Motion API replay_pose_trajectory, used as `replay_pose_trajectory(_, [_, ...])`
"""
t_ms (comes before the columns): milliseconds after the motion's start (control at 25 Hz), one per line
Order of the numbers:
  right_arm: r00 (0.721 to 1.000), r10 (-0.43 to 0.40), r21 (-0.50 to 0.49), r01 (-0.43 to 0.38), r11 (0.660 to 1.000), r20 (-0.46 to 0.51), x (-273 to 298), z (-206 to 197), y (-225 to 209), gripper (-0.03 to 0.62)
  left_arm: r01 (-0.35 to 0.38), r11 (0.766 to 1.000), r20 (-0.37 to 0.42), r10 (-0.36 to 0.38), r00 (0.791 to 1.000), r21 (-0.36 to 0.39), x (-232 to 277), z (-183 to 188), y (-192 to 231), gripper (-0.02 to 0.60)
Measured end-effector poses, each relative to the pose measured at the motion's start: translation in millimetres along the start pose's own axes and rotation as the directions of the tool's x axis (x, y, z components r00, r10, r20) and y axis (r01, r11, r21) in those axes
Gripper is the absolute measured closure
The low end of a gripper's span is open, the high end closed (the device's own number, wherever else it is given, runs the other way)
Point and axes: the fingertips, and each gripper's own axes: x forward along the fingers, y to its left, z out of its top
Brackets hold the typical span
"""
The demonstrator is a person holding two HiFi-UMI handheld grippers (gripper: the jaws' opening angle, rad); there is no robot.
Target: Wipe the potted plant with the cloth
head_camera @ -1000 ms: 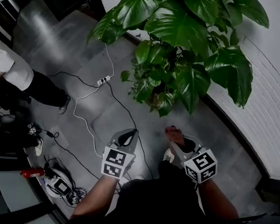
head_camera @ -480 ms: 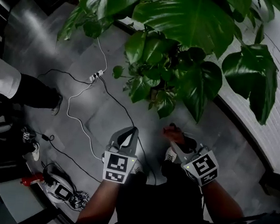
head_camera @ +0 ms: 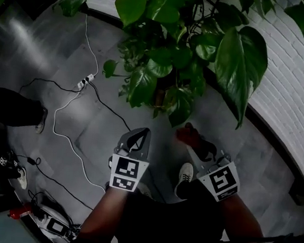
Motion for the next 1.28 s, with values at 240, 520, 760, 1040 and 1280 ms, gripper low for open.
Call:
replay_pose_trajectory(240, [0.998, -0.055, -0.15, 0.06, 0.987, 0.039, 37, -47, -15, 0.53, -0.014, 1.0, 0.055, 0.013, 0.998, 0.021, 56, -53, 13, 0.565])
replay_pose_trajectory(520, [0.98, -0.175, -0.352, 0.199, 0.915, 0.098, 68, -81, -48, 0.53, 0.022, 1.0, 0.122, -0.025, 0.992, 0.021, 122, -100, 11, 0.565])
replay_pose_trajectory(760, [0.955, -0.264, -0.56, 0.294, 0.774, 0.136, 80, -77, -77, 0.53, 0.055, 0.998, 0.15, -0.057, 0.987, 0.015, 163, -117, 6, 0.565])
replay_pose_trajectory(1040, [0.952, -0.273, -0.639, 0.297, 0.709, 0.139, 107, -71, -106, 0.53, 0.113, 0.994, 0.186, -0.109, 0.976, -0.007, 201, -110, -2, 0.565])
replay_pose_trajectory(1280, [0.962, -0.251, -0.662, 0.259, 0.703, 0.111, 141, -70, -126, 0.53, 0.207, 0.977, 0.218, -0.19, 0.957, -0.059, 216, -101, -22, 0.565])
